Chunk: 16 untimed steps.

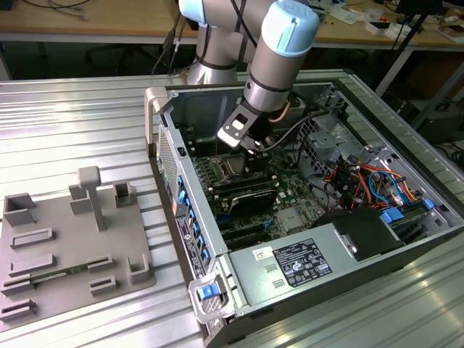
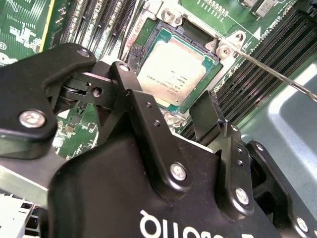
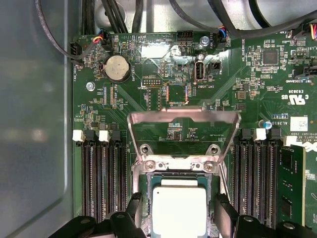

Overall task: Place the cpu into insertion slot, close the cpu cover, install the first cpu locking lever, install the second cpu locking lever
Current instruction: 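Place the cpu into insertion slot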

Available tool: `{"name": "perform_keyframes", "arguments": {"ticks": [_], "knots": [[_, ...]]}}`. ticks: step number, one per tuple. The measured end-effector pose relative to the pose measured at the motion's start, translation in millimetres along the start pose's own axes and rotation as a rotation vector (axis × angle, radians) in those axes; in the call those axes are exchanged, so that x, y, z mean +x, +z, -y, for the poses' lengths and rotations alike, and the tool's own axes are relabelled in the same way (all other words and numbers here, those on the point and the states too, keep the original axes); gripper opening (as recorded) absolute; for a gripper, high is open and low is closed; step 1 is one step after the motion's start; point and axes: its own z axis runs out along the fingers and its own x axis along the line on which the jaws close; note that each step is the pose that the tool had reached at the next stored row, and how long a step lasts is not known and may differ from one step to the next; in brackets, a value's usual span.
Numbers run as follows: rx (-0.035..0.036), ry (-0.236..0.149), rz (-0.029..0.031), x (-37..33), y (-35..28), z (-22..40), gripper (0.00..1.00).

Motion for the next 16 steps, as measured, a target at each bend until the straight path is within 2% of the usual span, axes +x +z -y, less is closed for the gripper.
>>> {"name": "perform_keyframes", "arguments": {"ticks": [8,10,13,14,15,16], "knots": [[0.0000,0.000,0.0001,0.2,-8.0,0.0,0.69],[0.0001,0.000,0.0002,0.3,-11.6,0.1,0.67],[0.0005,0.000,0.0006,0.4,-16.7,0.1,0.48],[0.0003,0.000,0.0028,0.5,-17.3,0.0,0.42],[0.0004,0.000,0.0052,0.4,-17.5,0.0,0.30],[0.0005,0.000,0.0056,0.4,-17.5,0.1,0.24]]}}
